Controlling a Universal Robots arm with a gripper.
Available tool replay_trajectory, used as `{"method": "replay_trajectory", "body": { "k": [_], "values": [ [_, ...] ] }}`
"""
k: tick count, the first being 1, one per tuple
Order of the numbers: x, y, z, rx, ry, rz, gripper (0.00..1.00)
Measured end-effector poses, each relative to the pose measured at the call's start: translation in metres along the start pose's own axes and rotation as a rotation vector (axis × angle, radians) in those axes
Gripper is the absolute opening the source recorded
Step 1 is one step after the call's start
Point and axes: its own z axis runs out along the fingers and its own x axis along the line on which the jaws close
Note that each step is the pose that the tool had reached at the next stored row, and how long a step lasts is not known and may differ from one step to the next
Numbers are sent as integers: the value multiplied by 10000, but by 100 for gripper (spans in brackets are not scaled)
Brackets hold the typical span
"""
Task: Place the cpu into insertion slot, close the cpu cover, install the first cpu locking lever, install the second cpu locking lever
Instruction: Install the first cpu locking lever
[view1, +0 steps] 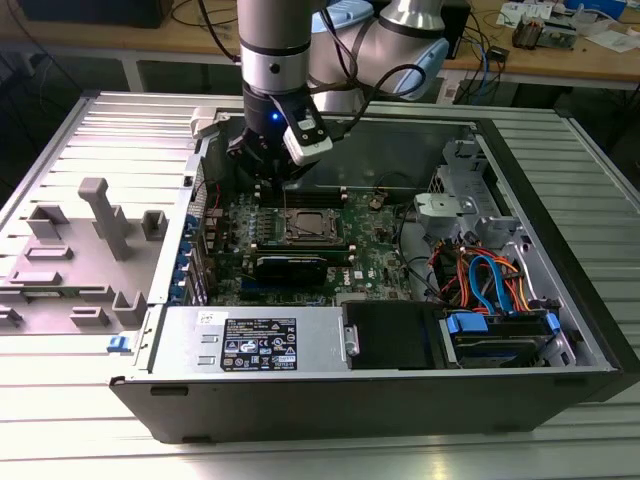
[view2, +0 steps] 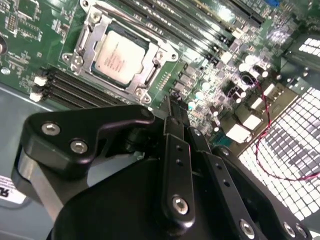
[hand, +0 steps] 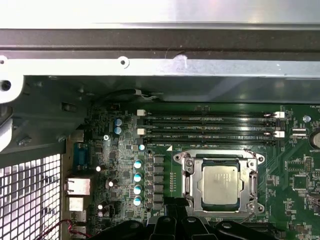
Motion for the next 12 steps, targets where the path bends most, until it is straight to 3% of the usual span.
{"method": "replay_trajectory", "body": {
  "k": [4,12],
  "values": [
    [32,5,0,3,-247,-7,11],
    [39,5,-74,4,-338,-8,11]
  ]
}}
